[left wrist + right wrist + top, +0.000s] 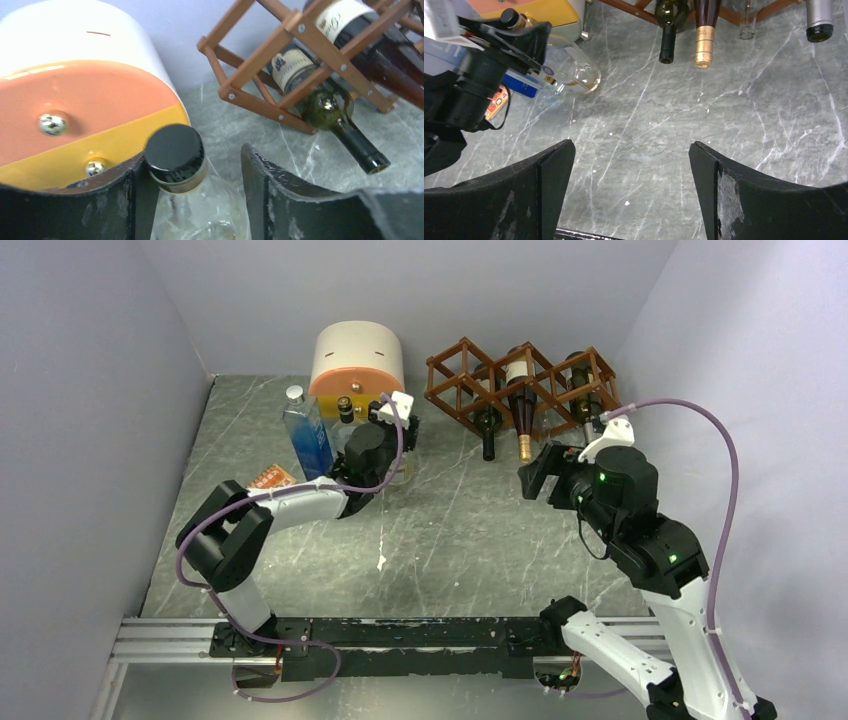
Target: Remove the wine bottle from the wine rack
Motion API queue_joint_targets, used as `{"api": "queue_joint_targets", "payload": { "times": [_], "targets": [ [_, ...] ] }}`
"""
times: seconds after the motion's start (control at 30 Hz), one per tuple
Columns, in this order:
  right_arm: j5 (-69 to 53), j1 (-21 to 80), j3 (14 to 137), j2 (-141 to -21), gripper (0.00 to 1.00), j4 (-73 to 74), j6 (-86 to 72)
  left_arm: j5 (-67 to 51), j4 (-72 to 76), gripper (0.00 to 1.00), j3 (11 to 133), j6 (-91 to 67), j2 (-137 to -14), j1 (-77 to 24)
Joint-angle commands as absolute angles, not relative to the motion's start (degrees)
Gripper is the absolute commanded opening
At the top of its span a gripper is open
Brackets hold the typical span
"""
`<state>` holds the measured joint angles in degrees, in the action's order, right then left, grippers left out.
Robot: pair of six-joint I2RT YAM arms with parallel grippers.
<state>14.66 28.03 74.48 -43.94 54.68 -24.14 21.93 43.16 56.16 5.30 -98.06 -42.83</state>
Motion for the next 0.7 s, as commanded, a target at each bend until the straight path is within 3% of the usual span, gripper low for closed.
{"api": "queue_joint_targets", "payload": {
  "times": [0.0,0.33,0.67],
  "targets": [
    [14.15,27.95,74.09,-44.58,0.89,53.27,-23.40,21.47,48.56,0.66,56.94,3.55,-93.44,-42.72],
    [13.50,27.95,73.11,-44.12,0.89,52.56,-23.83,17.64,40.74,0.99,56.91,1.40,-86.19,-42.77],
    [12.32,27.95,71.43,-46.97,0.90,49.96,-23.31,5.55,11.76,1.00,67.78,4.25,-73.51,-42.72]
  ]
}}
